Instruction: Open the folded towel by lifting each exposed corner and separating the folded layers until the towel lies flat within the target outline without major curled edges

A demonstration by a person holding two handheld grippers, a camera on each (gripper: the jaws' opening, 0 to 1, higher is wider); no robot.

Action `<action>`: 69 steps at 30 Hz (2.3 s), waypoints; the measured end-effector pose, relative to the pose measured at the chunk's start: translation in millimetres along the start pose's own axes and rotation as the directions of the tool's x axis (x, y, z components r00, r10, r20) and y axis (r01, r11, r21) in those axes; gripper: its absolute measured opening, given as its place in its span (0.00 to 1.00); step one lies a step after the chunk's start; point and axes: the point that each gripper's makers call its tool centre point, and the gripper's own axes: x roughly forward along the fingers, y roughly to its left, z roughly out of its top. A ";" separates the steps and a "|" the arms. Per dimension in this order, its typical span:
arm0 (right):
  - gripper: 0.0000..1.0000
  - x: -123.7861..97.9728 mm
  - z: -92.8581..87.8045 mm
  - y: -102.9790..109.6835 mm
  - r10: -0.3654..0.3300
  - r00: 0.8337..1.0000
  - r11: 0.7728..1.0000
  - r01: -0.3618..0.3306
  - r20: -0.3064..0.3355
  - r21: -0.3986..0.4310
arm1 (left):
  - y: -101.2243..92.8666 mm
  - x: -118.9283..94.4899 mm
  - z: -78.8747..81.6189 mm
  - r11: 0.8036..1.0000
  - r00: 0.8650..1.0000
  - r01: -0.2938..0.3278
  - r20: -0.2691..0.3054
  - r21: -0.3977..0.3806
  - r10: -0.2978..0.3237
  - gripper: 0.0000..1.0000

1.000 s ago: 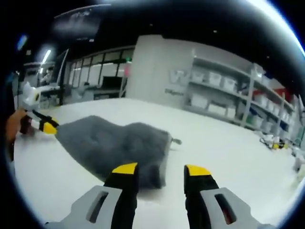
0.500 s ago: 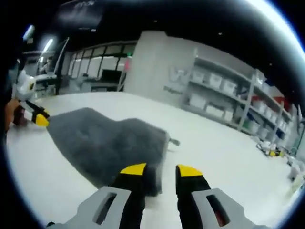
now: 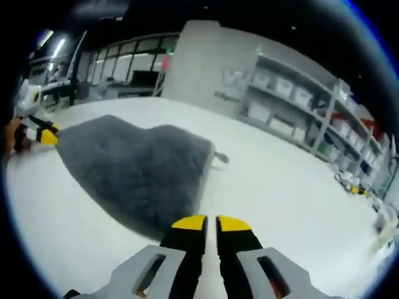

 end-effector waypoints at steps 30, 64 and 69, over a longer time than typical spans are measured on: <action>0.08 19.3 0.6 36.9 0.130 0.991 0.990 -0.132 -0.044 -0.054 | 0.8 2.0 -2.4 0.999 1.000 0.005 -0.022 0.039 -0.004 0.17; 0.00 38.0 -0.7 32.0 0.276 0.952 0.949 -0.292 -0.135 -0.120 | -20.4 -5.3 -5.2 0.985 0.994 0.112 -0.002 0.133 -0.113 0.06; 0.00 39.6 -1.3 34.5 0.255 0.943 0.923 -0.304 -0.214 -0.236 | -27.6 -3.8 -3.6 0.976 0.994 0.106 -0.012 0.189 -0.106 0.04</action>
